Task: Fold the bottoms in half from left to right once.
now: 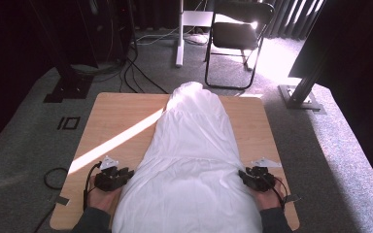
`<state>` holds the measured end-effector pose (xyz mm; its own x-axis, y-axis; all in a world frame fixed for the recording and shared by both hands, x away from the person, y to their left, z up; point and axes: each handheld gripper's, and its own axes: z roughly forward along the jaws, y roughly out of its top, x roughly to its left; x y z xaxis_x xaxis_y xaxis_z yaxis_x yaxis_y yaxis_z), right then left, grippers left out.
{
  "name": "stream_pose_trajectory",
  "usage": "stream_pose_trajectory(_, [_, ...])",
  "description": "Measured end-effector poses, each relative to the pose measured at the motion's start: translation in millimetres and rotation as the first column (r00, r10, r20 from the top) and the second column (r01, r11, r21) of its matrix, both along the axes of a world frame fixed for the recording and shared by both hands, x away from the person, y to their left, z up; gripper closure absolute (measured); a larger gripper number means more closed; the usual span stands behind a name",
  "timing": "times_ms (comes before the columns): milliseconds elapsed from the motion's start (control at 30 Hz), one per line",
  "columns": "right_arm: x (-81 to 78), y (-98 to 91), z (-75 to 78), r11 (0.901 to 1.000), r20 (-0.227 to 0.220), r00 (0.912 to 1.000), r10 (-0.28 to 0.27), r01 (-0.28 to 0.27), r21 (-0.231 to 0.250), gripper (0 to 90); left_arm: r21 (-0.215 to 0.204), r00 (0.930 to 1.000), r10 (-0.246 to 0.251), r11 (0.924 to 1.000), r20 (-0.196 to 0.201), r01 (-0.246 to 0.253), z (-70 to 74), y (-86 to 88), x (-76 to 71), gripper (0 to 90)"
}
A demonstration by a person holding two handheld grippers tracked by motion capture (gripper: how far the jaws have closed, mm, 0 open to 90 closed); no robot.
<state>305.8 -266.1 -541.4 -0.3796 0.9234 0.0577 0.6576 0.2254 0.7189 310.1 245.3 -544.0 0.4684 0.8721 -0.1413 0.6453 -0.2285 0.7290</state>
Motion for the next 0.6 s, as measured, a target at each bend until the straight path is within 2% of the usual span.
stream_pose_trajectory(33, [4.0,-1.2,7.0,0.9999,0.023,0.9997,-0.009,0.008,0.015,54.6,0.008,0.9999,0.007,0.9999,0.013,-0.007,1.8,-1.8,5.1,61.9])
stream_pose_trajectory(100, [17.5,-0.4,21.3,0.999,0.076,0.9971,0.004,-0.008,0.043,53.8,-0.029,0.9999,-0.007,0.9996,0.012,0.008,7.2,-7.2,22.9,56.1])
stream_pose_trajectory(133, [25.5,1.7,25.8,0.9993,0.09,0.9959,0.009,-0.012,0.035,54.3,-0.024,0.9999,-0.013,0.9996,0.01,0.013,8.8,-11.7,31.3,53.0])
stream_pose_trajectory(233, [55.8,10.4,32.6,0.9985,0.092,0.9954,0.028,-0.032,0.044,61.5,-0.017,0.999,-0.042,0.999,-0.015,0.042,9.6,-28.7,58.8,47.2])
stream_pose_trajectory(267, [67.5,13.7,31.7,0.9983,0.084,0.996,0.031,-0.035,0.046,61.5,-0.015,0.9986,-0.046,0.9988,-0.027,0.046,8.8,-35.1,67.2,45.1])
stream_pose_trajectory(333, [91.5,19.0,25.9,0.997,0.04,0.9987,0.033,-0.036,0.068,58.9,0.008,0.9977,-0.058,0.9982,-0.035,0.059,6.9,-46.6,80.3,43.7])
stream_pose_trajectory(433, [120.8,26.3,13.0,0.9973,-0.017,0.9995,0.025,-0.024,0.07,54.6,0.028,0.9971,-0.06,0.9977,-0.046,0.061,3.7,-58.0,91.3,42.1])
stream_pose_trajectory(533, [136.7,33.8,2.5,0.9975,-0.05,0.9981,0.036,-0.033,0.062,51.9,0.026,0.997,-0.055,0.998,-0.055,0.057,0.4,-61.8,95.6,41.1])
stream_pose_trajectory(600, [141.9,38.5,-1.9,0.9974,-0.073,0.9961,0.05,-0.046,0.055,57.3,0.023,0.9972,-0.051,0.9984,-0.055,0.052,-1.4,-62.1,96.1,40.9])
